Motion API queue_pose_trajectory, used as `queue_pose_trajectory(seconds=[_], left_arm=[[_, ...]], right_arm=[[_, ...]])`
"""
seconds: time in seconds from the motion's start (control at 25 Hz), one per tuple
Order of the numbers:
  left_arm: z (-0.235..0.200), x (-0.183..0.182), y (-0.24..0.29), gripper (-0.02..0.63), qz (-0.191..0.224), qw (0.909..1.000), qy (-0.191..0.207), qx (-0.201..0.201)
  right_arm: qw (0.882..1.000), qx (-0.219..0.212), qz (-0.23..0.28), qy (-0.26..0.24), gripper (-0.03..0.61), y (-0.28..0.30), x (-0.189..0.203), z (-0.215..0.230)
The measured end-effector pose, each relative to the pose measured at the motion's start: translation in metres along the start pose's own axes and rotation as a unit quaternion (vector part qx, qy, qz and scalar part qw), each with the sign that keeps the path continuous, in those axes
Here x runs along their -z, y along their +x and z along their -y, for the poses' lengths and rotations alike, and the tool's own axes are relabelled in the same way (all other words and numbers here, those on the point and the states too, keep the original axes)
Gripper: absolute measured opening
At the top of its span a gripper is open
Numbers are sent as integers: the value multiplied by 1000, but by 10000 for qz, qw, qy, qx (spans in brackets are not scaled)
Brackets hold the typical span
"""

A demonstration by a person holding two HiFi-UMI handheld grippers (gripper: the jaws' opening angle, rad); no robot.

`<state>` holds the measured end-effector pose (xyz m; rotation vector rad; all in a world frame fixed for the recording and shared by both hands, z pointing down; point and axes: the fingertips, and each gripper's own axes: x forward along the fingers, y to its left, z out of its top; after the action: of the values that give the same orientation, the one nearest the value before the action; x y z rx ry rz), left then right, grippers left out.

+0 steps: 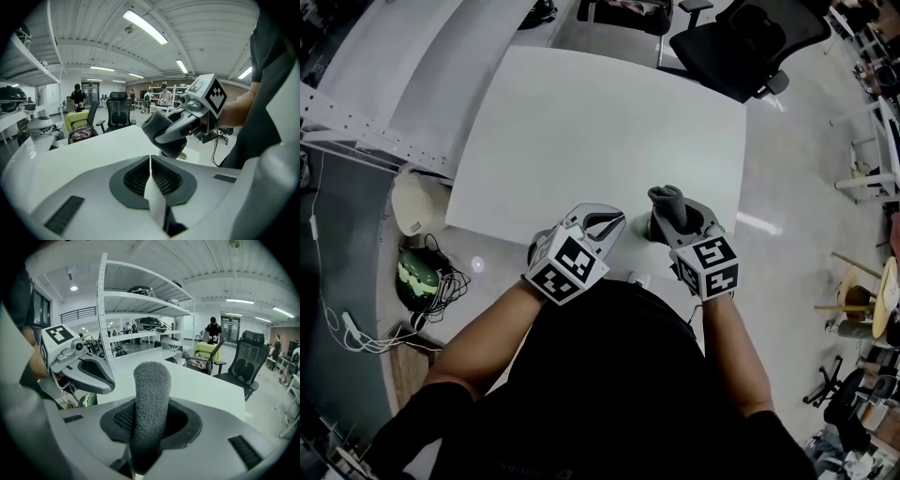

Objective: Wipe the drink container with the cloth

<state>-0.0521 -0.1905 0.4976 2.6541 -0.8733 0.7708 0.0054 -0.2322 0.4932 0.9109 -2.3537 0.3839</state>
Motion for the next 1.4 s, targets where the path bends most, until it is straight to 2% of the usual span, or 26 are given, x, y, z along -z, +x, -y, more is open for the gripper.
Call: queue_pose_trajectory(seconds=[0.2, 0.36, 0.6, 0.88, 1.24, 1.36, 1.4], left_arm=[[3, -11, 3, 18, 45, 9999, 138, 34], [7, -14, 6, 18, 11, 9998, 190, 56], [13, -16, 11, 18, 11, 9997, 215, 123], [19, -23, 16, 18, -42, 9994, 332, 94], [34, -6, 37, 23, -451, 9949, 862, 260], [38, 2, 42, 120, -631, 9907, 1172, 271], [38, 4, 44, 132, -687, 9892, 1267, 277]], right_arm=[[9998, 77, 48, 202, 107, -3, 5, 10], [9977, 22, 149, 667, 106, -7, 12, 19], [9896, 28, 282, 1411, 106, -10, 25, 38], [9797, 84, 391, 1962, 106, -15, 41, 55], [9707, 219, 317, 2373, 107, -20, 77, 64], [9688, 238, 290, 2451, 106, -22, 87, 61], [9683, 245, 306, 2465, 106, -24, 89, 61]])
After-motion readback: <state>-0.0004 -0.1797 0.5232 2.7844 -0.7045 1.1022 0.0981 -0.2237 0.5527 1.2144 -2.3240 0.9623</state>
